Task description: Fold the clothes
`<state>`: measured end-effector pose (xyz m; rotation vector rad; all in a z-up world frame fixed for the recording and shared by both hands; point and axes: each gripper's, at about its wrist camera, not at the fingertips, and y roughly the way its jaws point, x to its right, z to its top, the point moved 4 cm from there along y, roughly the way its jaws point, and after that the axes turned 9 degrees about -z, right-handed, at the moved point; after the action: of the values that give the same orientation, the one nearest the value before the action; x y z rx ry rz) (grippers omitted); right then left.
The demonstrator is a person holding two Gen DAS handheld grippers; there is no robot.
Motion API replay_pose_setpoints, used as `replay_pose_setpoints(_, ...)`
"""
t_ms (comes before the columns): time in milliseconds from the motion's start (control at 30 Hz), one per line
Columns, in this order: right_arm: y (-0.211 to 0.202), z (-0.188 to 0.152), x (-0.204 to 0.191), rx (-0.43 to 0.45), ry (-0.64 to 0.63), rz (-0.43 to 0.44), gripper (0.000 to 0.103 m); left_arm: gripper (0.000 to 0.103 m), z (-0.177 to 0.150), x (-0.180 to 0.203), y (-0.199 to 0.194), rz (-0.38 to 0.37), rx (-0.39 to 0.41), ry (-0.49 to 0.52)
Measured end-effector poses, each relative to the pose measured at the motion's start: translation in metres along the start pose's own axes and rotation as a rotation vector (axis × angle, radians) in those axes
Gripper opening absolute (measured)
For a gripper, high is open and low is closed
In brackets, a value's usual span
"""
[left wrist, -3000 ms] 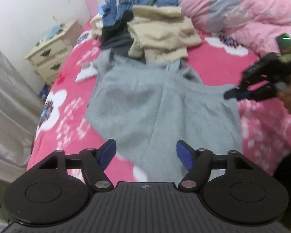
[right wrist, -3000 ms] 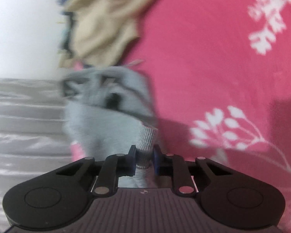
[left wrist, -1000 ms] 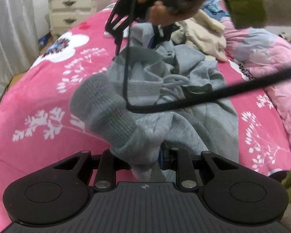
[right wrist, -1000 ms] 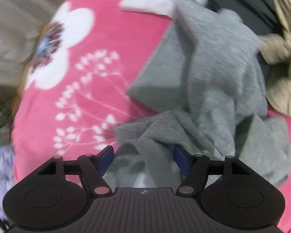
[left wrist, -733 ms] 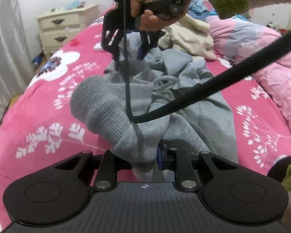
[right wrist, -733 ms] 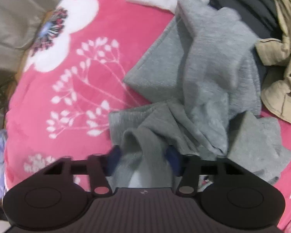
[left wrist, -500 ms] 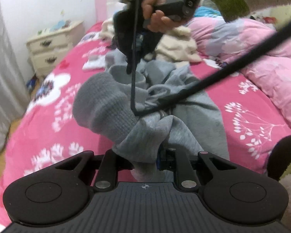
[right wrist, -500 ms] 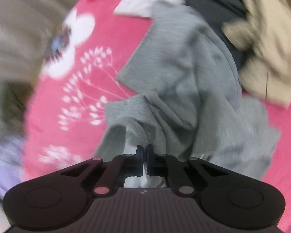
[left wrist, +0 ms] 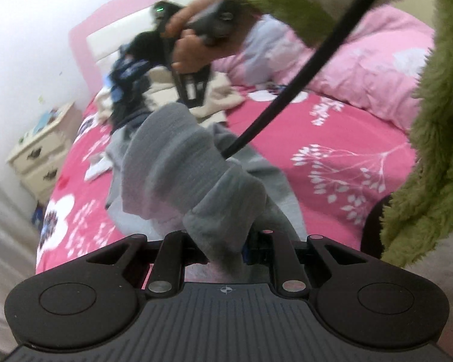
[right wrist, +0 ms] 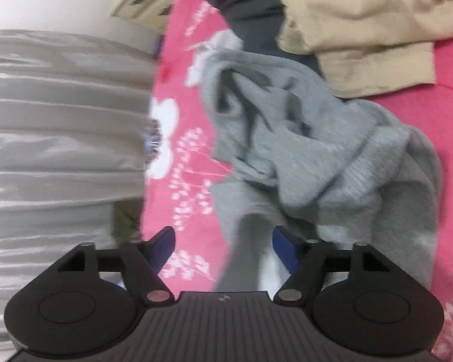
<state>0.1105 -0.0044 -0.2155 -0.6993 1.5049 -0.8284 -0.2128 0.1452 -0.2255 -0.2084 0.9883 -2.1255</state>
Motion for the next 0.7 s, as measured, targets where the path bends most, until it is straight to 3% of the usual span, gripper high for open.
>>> replay_pose_setpoints(267, 0.050, 0.000, -0.014, -0.041, -0.226, -0.123, 0.082, 0.017, 0.002, 0.010, 0.014, -0.009, -0.058, 0.097)
replay_pose_setpoints(433, 0.088, -0.010, -0.027, -0.114, -0.354, -0.171, 0.082, 0.016, 0.000, 0.001, 0.011, -0.009, -0.082, 0.085)
replay_pose_setpoints(533, 0.114, -0.021, -0.024, -0.184, -0.384, -0.243, 0.078, 0.017, -0.001, -0.004, 0.010, -0.003, -0.081, 0.055)
replay_pose_setpoints(633, 0.134, -0.037, -0.012, -0.233, -0.410, -0.351, 0.059, 0.017, -0.002, -0.009, 0.010, 0.002, -0.087, 0.025)
replay_pose_setpoints(700, 0.134, -0.045, -0.004, -0.229, -0.386, -0.362, 0.033, 0.017, -0.004, -0.015, 0.009, 0.007, -0.097, 0.007)
